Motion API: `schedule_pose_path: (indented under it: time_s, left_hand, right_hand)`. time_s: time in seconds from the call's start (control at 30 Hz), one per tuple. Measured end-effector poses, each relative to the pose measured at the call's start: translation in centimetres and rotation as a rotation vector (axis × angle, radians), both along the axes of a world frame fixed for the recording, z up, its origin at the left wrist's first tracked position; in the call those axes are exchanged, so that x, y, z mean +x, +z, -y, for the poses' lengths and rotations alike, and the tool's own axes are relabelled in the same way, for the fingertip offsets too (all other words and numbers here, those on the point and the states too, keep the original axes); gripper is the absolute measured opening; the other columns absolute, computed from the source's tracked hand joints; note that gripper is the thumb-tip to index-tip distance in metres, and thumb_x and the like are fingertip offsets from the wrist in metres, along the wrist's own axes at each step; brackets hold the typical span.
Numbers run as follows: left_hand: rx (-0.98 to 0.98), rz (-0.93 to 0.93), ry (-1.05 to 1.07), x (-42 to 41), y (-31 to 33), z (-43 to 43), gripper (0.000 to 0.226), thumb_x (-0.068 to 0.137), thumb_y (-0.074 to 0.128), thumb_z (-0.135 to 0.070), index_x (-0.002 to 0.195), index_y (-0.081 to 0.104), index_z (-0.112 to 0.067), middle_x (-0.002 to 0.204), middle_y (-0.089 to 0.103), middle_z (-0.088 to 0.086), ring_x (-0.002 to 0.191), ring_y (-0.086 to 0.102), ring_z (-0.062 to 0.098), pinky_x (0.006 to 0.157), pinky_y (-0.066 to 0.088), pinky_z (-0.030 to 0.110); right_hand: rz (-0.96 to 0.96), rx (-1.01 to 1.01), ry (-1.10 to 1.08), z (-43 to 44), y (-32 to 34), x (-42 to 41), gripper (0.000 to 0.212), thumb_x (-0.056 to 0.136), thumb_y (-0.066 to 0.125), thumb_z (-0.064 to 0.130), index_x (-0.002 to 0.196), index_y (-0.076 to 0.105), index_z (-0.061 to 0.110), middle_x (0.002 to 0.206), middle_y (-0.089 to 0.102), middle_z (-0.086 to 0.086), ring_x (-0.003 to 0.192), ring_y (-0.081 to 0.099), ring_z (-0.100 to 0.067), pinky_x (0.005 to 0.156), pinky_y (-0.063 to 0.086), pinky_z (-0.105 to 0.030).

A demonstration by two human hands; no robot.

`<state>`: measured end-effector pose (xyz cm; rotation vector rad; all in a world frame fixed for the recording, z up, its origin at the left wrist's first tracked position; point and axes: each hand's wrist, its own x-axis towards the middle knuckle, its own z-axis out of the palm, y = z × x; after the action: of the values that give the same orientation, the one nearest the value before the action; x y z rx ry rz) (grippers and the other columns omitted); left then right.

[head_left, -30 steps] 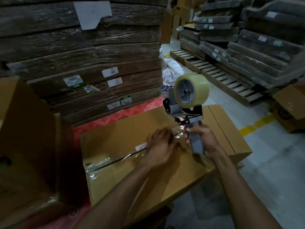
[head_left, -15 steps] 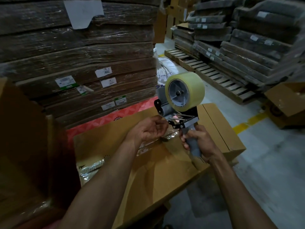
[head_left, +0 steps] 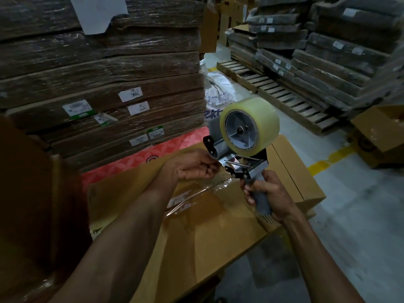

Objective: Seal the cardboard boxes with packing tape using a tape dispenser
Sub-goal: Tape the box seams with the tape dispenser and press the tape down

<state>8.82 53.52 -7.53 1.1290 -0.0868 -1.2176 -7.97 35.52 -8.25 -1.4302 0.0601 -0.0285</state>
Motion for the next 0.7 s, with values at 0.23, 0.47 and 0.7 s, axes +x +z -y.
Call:
schedule_pose_path:
  time_s: [0.23, 0.47, 0.7]
  left_hand:
    - [0.375, 0.333, -0.003, 3.8, -0.1, 2.0, 0.020, 0.098, 0.051, 0.003, 0.088, 0.068, 0.004, 0.074, 0.058, 0.008, 0.061, 0.055, 0.012, 0.048, 0.049, 0.014]
    - [0.559, 0.893, 0.162, 9.0, -0.5, 2.4, 0.014, 0.088, 0.067, 0.001, 0.086, 0.074, -0.010, 0.077, 0.069, 0.010, 0.071, 0.062, 0.023, 0.072, 0.056, 0.036]
    - [0.706, 1.311, -0.060, 13.5, -2.1, 4.0, 0.012, 0.087, 0.072, -0.009, 0.077, 0.075, -0.014, 0.070, 0.071, -0.001, 0.057, 0.060, 0.000, 0.058, 0.041, 0.019]
  right_hand:
    - [-0.045, -0.017, -0.050, 1.3, -0.6, 1.1, 0.007, 0.075, 0.065, 0.016, 0.075, 0.063, 0.009, 0.069, 0.055, -0.012, 0.052, 0.049, -0.021, 0.048, 0.040, -0.028]
    - [-0.154, -0.161, -0.188, -0.7, -2.0, 0.9, 0.013, 0.074, 0.063, 0.022, 0.075, 0.061, 0.009, 0.059, 0.057, -0.004, 0.052, 0.051, -0.018, 0.049, 0.041, -0.030]
    - [-0.230, -0.211, -0.259, -1.4, -3.1, 0.8, 0.015, 0.068, 0.065, 0.024, 0.074, 0.060, 0.011, 0.052, 0.056, -0.001, 0.049, 0.051, -0.016, 0.047, 0.041, -0.028]
